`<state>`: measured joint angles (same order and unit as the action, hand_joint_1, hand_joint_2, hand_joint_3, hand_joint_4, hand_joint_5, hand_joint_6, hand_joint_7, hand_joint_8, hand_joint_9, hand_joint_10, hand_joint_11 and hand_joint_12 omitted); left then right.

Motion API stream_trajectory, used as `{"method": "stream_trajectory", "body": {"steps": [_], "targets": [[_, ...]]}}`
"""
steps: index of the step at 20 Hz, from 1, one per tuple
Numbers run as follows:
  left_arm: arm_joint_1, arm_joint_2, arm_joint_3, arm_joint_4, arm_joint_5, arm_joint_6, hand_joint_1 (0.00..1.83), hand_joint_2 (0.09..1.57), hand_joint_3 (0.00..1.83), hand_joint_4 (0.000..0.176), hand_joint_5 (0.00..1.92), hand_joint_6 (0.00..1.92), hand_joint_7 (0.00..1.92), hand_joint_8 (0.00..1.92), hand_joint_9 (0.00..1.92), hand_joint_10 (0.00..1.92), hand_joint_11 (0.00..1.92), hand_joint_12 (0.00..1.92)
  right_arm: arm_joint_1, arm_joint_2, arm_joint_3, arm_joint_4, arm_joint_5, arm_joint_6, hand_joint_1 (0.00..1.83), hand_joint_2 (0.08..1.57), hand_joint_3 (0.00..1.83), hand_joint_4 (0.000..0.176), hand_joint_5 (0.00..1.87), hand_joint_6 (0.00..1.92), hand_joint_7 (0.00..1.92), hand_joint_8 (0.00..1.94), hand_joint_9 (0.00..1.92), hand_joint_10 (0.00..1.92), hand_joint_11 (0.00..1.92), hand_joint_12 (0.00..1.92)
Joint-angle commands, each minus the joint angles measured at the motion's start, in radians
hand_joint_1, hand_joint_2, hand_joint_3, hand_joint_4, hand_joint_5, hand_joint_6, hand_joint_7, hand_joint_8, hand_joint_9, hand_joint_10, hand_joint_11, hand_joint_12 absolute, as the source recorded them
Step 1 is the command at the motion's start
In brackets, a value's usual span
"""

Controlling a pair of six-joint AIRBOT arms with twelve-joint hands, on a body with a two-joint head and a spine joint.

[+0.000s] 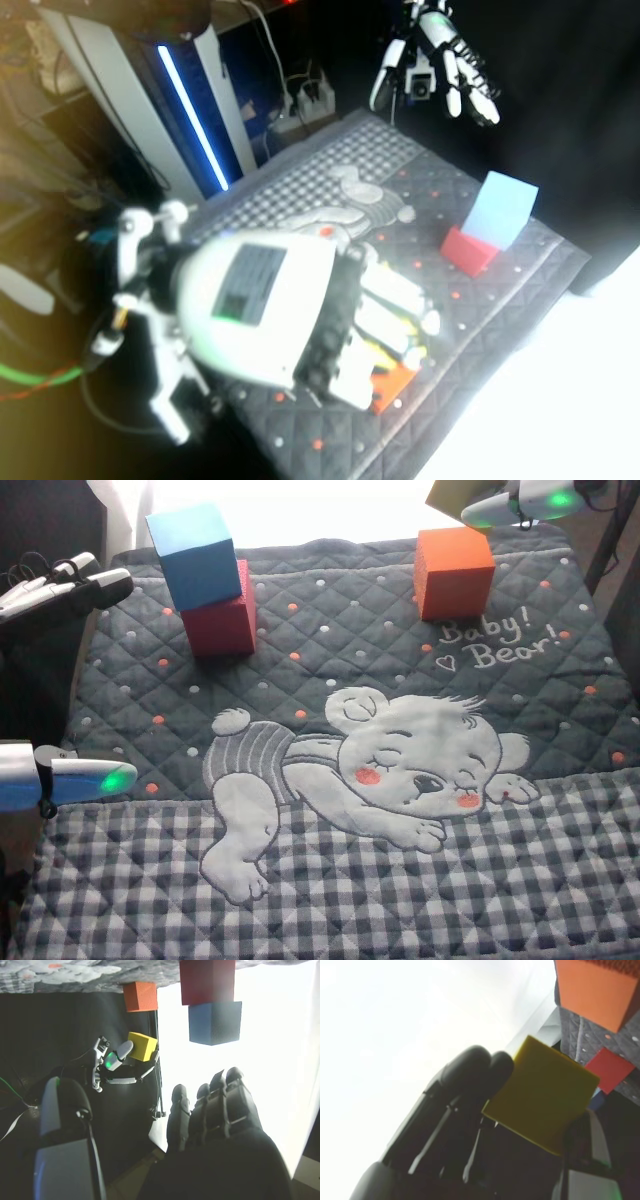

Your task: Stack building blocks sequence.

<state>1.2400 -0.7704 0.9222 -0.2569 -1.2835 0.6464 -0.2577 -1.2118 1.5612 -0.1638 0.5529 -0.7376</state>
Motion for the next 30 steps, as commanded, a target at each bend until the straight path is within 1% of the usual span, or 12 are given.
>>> {"method": "stream_trajectory", "body": {"steps": [1,4,5,11,12,14,20,23,24,25,27,30], "targets": [[-0.009,-0.004,0.007,-0.006,-0.129,-0.009,0.96,0.86,0.0,0.041,0.25,0.0,0.0,0.0,0.0,0.0,0.0,0.0,0.013,0.002,0.007,0.022,0.094,-0.005,1.14,1.19,0.0,0.0,0.84,1.16,1.26,0.53,1.46,0.51,1.25,0.88],[-0.009,-0.004,0.006,-0.006,-0.13,-0.009,0.98,0.86,0.0,0.032,0.25,0.0,0.01,0.0,0.0,0.0,0.0,0.0,0.013,-0.012,0.021,0.021,0.066,-0.01,1.15,1.16,0.0,0.0,0.91,1.08,1.43,0.21,1.53,0.4,1.26,0.9],[-0.009,-0.004,0.006,-0.006,-0.131,-0.01,0.97,0.86,0.0,0.049,0.25,0.0,0.01,0.0,0.0,0.0,0.0,0.0,0.011,-0.018,0.026,0.021,0.059,-0.01,1.15,1.15,0.0,0.0,0.92,1.06,1.44,0.13,1.53,0.33,1.26,0.82],[-0.009,-0.004,0.006,-0.005,-0.133,-0.015,0.99,0.86,0.0,0.018,0.24,0.0,0.0,0.0,0.0,0.0,0.01,0.01,-0.008,-0.041,0.043,0.022,0.037,-0.01,1.15,1.15,0.0,0.0,0.92,1.07,1.47,0.05,1.54,0.27,1.33,0.77],[-0.009,-0.004,0.006,-0.005,-0.133,-0.015,0.99,0.86,0.0,0.023,0.24,0.0,0.0,0.0,0.0,0.0,0.0,0.0,-0.009,-0.044,0.046,0.023,0.032,-0.01,1.25,1.09,0.03,0.0,0.94,0.85,1.22,0.74,1.54,0.26,1.36,0.73],[-0.009,-0.004,0.006,-0.005,-0.133,-0.015,0.97,0.86,0.0,0.032,0.23,0.0,0.0,0.0,0.0,0.0,0.0,0.0,-0.021,-0.052,0.057,0.038,0.024,-0.01,1.27,1.12,0.0,0.0,0.89,0.88,1.09,1.02,1.49,0.32,1.3,0.88],[-0.009,-0.004,0.006,-0.005,-0.136,-0.017,0.95,0.86,0.0,0.029,0.23,0.0,0.0,0.0,0.0,0.0,0.0,0.0,-0.029,-0.07,0.078,0.041,-0.001,-0.01,1.27,1.11,0.0,0.0,0.92,0.82,1.1,1.02,1.41,0.43,1.27,0.89],[-0.009,-0.004,0.006,-0.005,-0.136,-0.017,0.96,0.85,0.0,0.027,0.23,0.0,0.0,0.0,0.0,0.0,0.01,0.0,-0.029,-0.077,0.084,0.041,-0.004,-0.01,1.15,1.15,0.0,0.0,0.92,1.04,1.3,0.41,1.43,0.41,1.26,0.89],[-0.009,-0.005,0.006,-0.005,-0.136,-0.017,0.99,0.85,0.0,0.027,0.23,0.0,0.0,0.0,0.0,0.0,0.0,0.0,-0.028,-0.077,0.081,0.041,-0.003,-0.01,1.25,1.12,0.0,0.0,0.93,0.84,1.15,0.88,1.43,0.39,1.27,0.87],[-0.009,-0.005,0.006,-0.005,-0.136,-0.017,0.99,0.85,0.0,0.028,0.23,0.0,0.0,0.0,0.0,0.0,0.0,0.0,-0.028,-0.078,0.081,0.041,-0.003,-0.01,1.26,1.12,0.0,0.0,0.91,0.84,1.1,1.02,1.43,0.39,1.27,0.88],[-0.009,-0.007,0.007,-0.005,-0.135,-0.017,0.98,0.85,0.0,0.015,0.24,0.01,0.0,0.0,0.0,0.0,0.01,0.01,-0.025,-0.081,0.085,0.041,-0.003,-0.01,1.27,1.12,0.0,0.0,0.9,0.85,1.08,1.04,1.41,0.44,1.26,0.91],[-0.009,-0.007,0.007,-0.005,-0.136,-0.018,1.0,0.85,0.0,0.036,0.24,0.0,0.0,0.0,0.0,0.0,0.0,0.0,-0.024,-0.083,0.088,0.041,-0.003,-0.01,1.27,1.11,0.0,0.0,0.91,0.85,1.11,1.0,1.42,0.48,1.3,0.89]]}}
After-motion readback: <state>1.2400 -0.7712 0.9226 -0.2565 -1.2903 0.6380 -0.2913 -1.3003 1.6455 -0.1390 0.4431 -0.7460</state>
